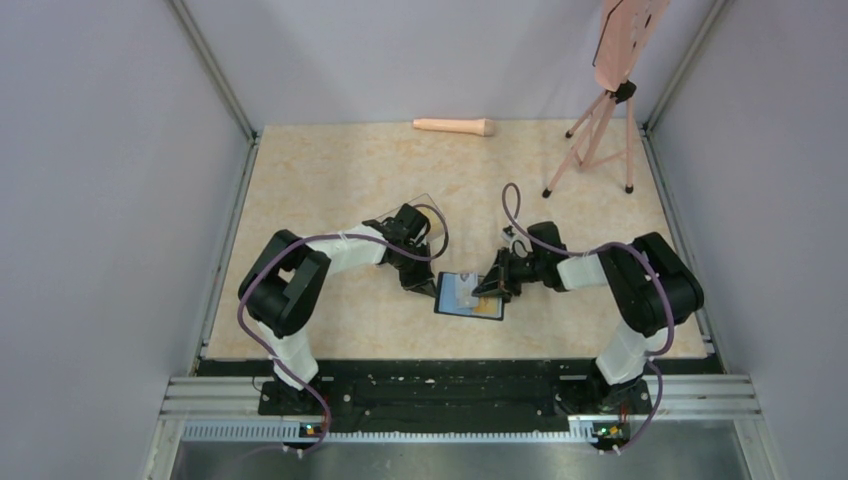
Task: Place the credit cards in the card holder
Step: Insert the credit card into the card holder.
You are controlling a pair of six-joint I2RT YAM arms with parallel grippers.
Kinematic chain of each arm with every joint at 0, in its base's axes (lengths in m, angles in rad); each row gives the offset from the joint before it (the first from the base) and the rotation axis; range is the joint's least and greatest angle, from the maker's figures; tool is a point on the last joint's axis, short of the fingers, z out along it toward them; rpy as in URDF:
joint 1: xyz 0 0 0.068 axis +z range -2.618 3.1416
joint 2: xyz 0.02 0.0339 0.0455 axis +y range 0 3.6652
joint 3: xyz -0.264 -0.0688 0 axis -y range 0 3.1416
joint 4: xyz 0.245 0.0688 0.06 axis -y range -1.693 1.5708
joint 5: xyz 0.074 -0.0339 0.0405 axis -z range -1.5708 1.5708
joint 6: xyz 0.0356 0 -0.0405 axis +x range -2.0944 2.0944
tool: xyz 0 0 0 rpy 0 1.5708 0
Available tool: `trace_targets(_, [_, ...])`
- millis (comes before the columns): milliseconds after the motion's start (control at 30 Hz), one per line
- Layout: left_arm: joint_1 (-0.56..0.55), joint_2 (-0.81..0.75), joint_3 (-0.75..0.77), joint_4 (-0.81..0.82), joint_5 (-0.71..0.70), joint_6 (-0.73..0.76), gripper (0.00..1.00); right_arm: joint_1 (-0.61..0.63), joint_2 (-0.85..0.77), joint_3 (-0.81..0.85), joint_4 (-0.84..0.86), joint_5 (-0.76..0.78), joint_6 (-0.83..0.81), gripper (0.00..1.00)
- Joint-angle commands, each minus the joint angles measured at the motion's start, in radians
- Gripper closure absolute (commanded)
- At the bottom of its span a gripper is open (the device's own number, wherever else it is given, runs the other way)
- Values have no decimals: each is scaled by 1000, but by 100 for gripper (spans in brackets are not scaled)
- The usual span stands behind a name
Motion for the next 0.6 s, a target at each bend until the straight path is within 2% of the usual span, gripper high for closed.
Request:
trace_targets(0, [-17,-17,-22,28,10,-33,100,2,-80,42,-149,59,-86,100])
trace_targets(267, [-22,-14,-26,38,9,-48,100,-42,-225,33,-242,53,-93,100])
trace_targets(567, [-27,-14,-29,39,9,-46,100,-53,-268,14,-295,126,-103,100])
